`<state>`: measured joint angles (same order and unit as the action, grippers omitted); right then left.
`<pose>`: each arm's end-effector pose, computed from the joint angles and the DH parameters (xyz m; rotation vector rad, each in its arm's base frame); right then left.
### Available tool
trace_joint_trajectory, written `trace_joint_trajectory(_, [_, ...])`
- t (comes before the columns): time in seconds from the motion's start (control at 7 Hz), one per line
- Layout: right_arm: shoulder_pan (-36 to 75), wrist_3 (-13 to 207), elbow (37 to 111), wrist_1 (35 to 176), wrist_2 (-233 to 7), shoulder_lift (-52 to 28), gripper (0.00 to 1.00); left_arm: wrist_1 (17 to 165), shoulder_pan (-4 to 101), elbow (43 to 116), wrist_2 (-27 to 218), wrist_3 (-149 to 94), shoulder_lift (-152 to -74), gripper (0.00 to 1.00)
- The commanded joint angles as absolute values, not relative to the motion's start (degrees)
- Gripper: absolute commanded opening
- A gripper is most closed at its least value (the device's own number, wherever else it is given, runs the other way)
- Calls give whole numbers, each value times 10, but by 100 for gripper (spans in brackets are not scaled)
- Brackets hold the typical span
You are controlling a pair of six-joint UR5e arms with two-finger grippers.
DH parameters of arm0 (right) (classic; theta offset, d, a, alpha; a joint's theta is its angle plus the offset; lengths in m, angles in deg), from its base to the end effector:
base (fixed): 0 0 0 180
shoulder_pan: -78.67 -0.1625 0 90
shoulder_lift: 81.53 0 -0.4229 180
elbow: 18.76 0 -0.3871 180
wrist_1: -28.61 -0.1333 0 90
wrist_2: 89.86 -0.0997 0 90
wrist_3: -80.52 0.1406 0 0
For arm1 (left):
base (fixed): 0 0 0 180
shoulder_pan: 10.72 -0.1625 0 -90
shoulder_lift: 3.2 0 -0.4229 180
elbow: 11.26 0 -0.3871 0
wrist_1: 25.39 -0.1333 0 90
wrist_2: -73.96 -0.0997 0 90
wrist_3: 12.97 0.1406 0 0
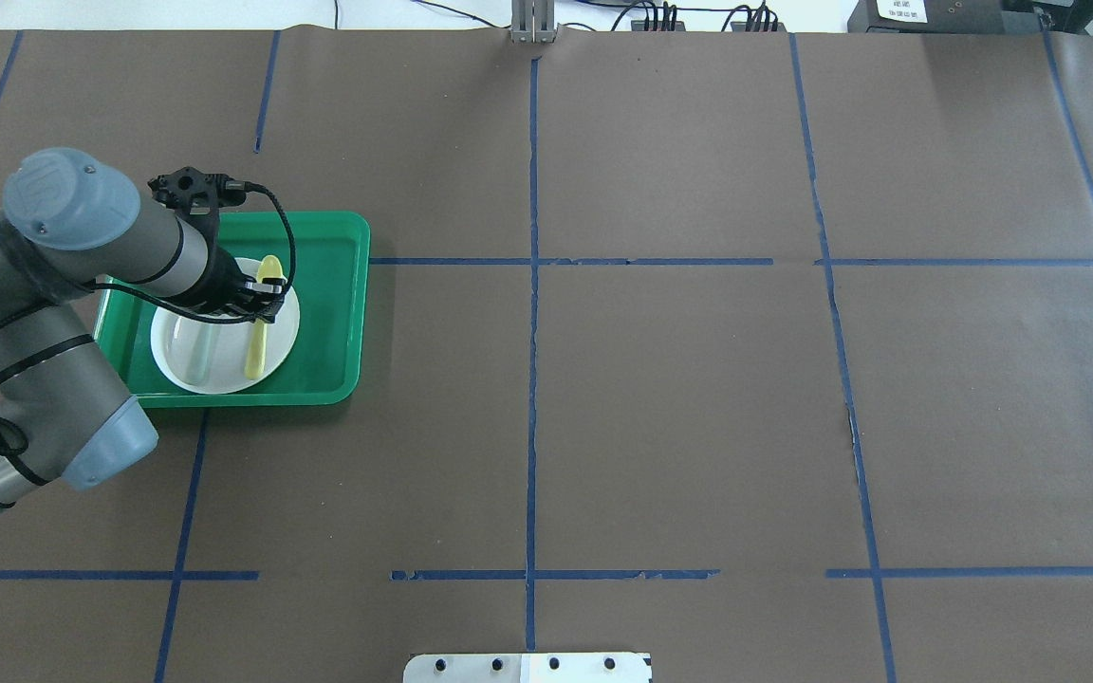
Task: Place spoon
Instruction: 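Carry the spoon off the plate and set it on the tray beside it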
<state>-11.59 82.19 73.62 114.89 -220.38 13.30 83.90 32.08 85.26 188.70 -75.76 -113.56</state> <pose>0.0440 -0.4530 0.7051 0.0125 -0.7074 0.0244 0.4290 -0.4987 0.4005 0.1205 0.8826 -0.0799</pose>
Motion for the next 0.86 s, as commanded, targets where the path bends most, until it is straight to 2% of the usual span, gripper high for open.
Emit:
trace_joint_trajectory(0.0, [-116, 822, 736, 1149, -2204, 133, 100, 840, 295, 784, 1884, -834, -1208, 0])
trace_joint_trajectory(0.71, [-116, 822, 736, 1148, -2204, 133, 100, 842, 288, 781, 1843, -796, -1201, 0])
